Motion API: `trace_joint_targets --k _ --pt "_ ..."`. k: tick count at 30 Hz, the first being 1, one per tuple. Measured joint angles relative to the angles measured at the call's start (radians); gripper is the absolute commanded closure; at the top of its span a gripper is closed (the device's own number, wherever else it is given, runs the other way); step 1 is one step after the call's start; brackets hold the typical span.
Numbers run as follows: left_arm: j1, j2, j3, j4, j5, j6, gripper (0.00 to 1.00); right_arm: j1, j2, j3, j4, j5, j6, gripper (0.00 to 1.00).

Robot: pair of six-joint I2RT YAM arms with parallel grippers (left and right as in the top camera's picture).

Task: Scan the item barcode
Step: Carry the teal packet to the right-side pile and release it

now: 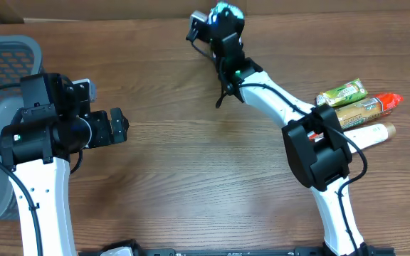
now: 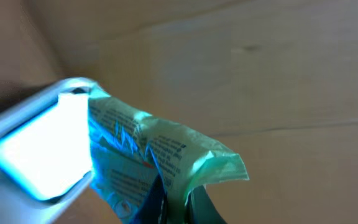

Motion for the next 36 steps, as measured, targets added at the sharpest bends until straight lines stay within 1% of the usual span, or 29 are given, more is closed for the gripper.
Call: trace_joint_targets --k 5,6,7,11,16,19,22,24,27,34,35,36 --pt "0.0 0.0 0.0 0.001 0.0 0.0 0.0 0.003 -0.118 -0.005 -0.272 -0.044 0.23 0.96" --pt "0.0 0.0 0.0 0.0 0.0 0.0 0.01 -0.001 -0.176 -0.005 -0.373 -0.087 0.309 0.96" --pt "0.0 0.0 0.0 0.002 0.0 0.0 0.0 -0.003 -0.202 -0.006 -0.415 -0.102 0.339 0.96" --pt "0.0 0.0 0.0 0.0 0.0 0.0 0.0 -0.047 -0.429 -0.006 -0.684 -0.3 0.608 0.96" --pt "0.0 0.0 0.0 0.001 0.0 0.0 0.0 -0.174 -0.656 0.004 -0.991 -0.542 0.933 0.96" --pt "0.0 0.0 0.0 0.001 0.0 0.0 0.0 -0.285 -0.721 0.012 -1.18 -0.656 1.089 0.96" --pt "0.0 0.0 0.0 0.0 0.0 0.0 0.0 -0.409 -0.725 0.005 -1.327 -0.731 1.201 0.96" --pt "0.0 0.0 0.0 0.001 0.0 0.0 0.0 -0.481 -0.718 -0.025 -1.351 -0.758 1.256 0.96" --pt "0.0 0.0 0.0 0.001 0.0 0.0 0.0 -0.586 -0.711 -0.116 -1.336 -0.781 1.331 0.96" --pt "0.0 0.0 0.0 0.001 0.0 0.0 0.0 -0.784 -0.703 -0.399 -1.206 -0.796 1.452 0.95" --pt "0.0 0.0 0.0 0.0 0.0 0.0 0.0 -0.808 -0.701 -0.435 -1.189 -0.796 1.46 0.88" --pt "0.0 0.0 0.0 0.001 0.0 0.0 0.01 -0.832 -0.7 -0.473 -1.175 -0.797 1.471 0.79"
